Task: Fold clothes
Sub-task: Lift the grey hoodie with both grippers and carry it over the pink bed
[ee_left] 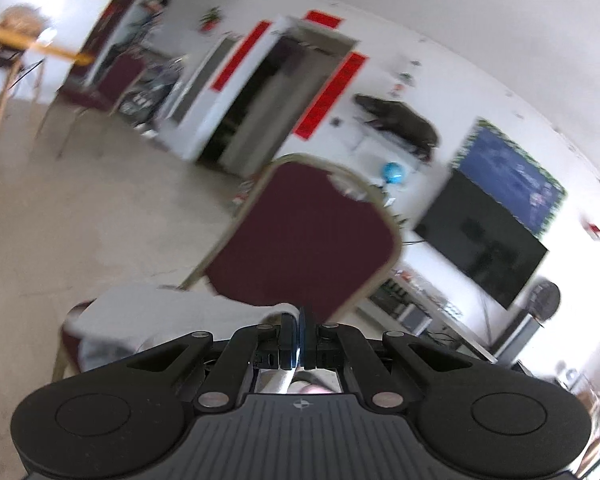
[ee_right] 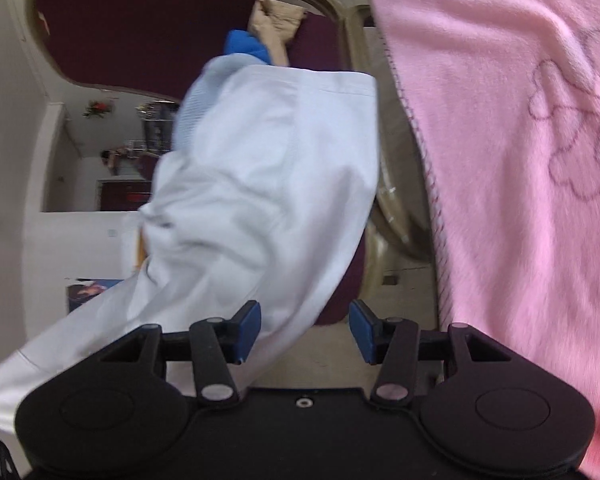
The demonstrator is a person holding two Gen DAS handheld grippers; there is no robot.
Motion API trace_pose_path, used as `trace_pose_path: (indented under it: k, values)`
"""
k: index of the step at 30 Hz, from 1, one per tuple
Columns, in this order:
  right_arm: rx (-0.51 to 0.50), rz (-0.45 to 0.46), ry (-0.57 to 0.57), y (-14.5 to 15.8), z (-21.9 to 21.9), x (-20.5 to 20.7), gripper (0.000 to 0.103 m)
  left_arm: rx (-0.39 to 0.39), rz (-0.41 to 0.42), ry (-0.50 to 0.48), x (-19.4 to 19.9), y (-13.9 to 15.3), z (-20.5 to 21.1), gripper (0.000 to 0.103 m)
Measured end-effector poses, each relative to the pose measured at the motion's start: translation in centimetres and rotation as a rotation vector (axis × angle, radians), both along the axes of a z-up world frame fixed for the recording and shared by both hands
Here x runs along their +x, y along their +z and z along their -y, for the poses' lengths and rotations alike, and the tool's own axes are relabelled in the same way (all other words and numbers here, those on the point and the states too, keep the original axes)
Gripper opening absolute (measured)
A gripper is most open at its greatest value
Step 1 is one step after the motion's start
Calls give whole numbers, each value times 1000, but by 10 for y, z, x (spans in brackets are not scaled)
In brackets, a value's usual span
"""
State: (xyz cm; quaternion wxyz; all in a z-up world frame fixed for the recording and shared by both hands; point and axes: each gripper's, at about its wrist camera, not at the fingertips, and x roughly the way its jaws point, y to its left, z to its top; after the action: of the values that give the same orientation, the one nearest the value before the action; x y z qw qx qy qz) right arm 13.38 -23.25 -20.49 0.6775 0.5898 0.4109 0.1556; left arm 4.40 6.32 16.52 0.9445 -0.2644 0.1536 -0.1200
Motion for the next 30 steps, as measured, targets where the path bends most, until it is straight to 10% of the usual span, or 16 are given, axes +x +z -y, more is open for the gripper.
trace_pose_path:
  k: [6, 13, 20, 30]
  values:
    - [89, 142, -60, 33, 31, -30, 62, 56, 93, -48, -20, 37, 46, 0]
    - [-370, 556, 27, 144, 56, -87, 73, 129, 233, -128, -51, 80, 88, 0]
    - [-517, 646, -173, 215, 131, -158, 77, 210, 337, -237, -67, 104, 155, 0]
    - [-511, 586, -453, 156, 260, -231, 81, 398, 201, -304, 22, 36, 287, 0]
